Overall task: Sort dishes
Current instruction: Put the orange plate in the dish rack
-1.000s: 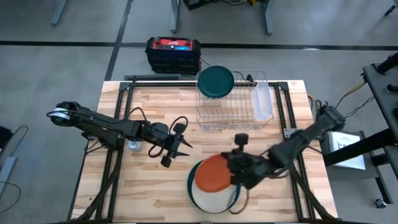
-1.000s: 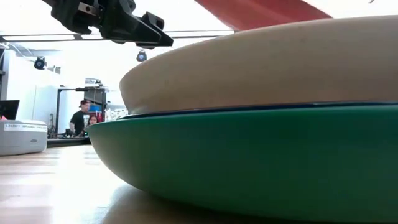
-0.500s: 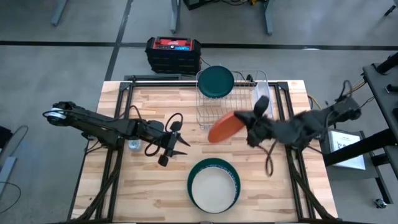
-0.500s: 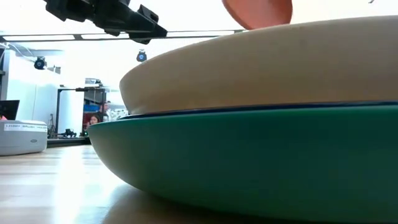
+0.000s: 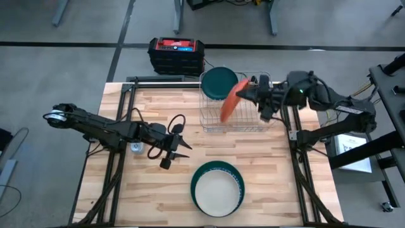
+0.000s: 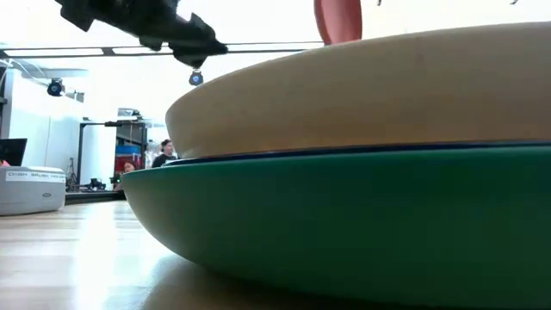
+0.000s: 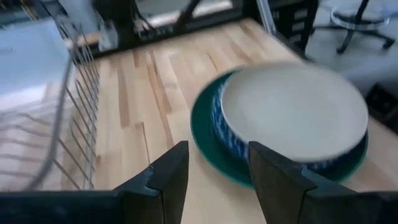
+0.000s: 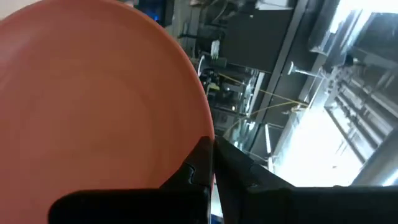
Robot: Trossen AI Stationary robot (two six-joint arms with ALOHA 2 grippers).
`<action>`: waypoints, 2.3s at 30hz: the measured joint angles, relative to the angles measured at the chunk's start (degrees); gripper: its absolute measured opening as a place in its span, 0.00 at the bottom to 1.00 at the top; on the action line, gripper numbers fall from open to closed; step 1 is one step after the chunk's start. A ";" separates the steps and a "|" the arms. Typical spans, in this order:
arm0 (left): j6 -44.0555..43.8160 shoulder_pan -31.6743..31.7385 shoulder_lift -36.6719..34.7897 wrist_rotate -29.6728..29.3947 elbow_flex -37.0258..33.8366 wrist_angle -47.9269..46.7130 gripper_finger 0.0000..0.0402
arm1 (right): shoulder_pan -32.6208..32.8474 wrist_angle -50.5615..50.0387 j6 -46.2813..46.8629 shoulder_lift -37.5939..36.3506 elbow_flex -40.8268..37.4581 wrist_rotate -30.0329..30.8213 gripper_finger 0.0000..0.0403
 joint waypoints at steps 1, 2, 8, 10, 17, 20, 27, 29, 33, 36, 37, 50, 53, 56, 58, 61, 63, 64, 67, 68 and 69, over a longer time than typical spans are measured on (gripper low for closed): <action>-0.09 0.00 -0.14 0.00 0.40 0.04 0.39 | -1.40 0.67 -0.95 0.47 0.00 -0.80 0.00; -0.30 0.00 -0.22 0.00 0.70 0.04 0.39 | -2.77 0.74 -1.90 1.09 0.00 -1.86 0.00; -2.73 0.00 -0.48 -0.32 0.84 0.41 0.39 | -8.98 0.44 -10.23 4.44 -0.40 -9.27 0.00; -4.17 -0.02 -0.48 -0.43 0.59 0.30 0.39 | -10.36 0.45 -12.47 5.45 -0.52 -11.55 0.00; -4.50 -0.22 -0.50 -0.50 0.37 0.30 0.39 | -13.60 0.45 -17.48 8.58 -1.30 -15.94 0.00; -4.29 -0.22 -0.53 -0.52 0.37 0.31 0.39 | -14.28 0.43 -18.07 9.75 -1.69 -16.95 0.00; -3.84 -0.13 -0.83 -2.54 0.35 -0.01 0.39 | -14.73 3.81 -22.45 12.04 -1.79 -19.01 0.00; -3.82 -0.13 -1.58 -4.86 0.30 -0.77 0.39 | -15.18 4.33 -23.57 12.73 -1.98 -20.62 0.00; -3.84 -0.13 -4.80 -12.46 0.81 -4.82 0.39 | -16.57 7.78 -25.39 13.92 -3.62 -25.68 0.00; -3.85 -0.22 -7.14 -18.30 1.60 -7.64 0.39 | -18.00 11.67 -26.90 14.83 -5.34 -28.49 0.00; -3.86 -0.20 -7.80 -19.51 1.71 -7.71 0.39 | -18.57 12.41 -27.34 15.24 -5.71 -29.59 0.00; -4.20 -0.22 -8.24 -23.66 1.70 -12.19 0.39 | -22.39 20.94 -30.99 21.84 -9.49 -35.10 0.00; -4.32 -0.20 -7.89 -24.52 1.70 -12.47 0.39 | -22.95 21.43 -31.81 23.49 -9.60 -35.30 0.00; -4.32 -0.20 -7.72 -24.58 1.70 -12.46 0.39 | -23.14 21.43 -33.43 24.54 -9.60 -35.31 0.00; -4.32 -0.22 -7.69 -24.63 1.70 -12.45 0.39 | -23.22 21.38 -33.45 25.01 -9.60 -35.35 0.00; -4.32 -0.22 -7.69 -24.72 1.70 -12.43 0.39 | -23.34 21.12 -33.46 25.55 -9.68 -35.77 0.00; -4.32 -0.22 -7.67 -25.38 1.70 -12.43 0.39 | -23.57 20.83 -33.44 25.70 -9.70 -37.43 0.00; -4.32 -0.20 -7.67 -25.69 1.70 -12.43 0.39 | -23.62 20.61 -33.46 25.72 -9.70 -38.18 0.00; -4.32 -0.22 -7.67 -26.03 1.70 -12.43 0.39 | -23.62 19.42 -33.44 25.83 -9.70 -38.39 0.00; -4.34 -0.22 -7.67 -26.03 1.70 -12.43 0.39 | -23.62 18.72 -33.46 25.85 -9.70 -38.37 0.00; -4.32 -0.22 -7.67 -26.03 1.70 -12.40 0.39 | -23.62 18.02 -33.45 25.85 -9.70 -38.37 0.00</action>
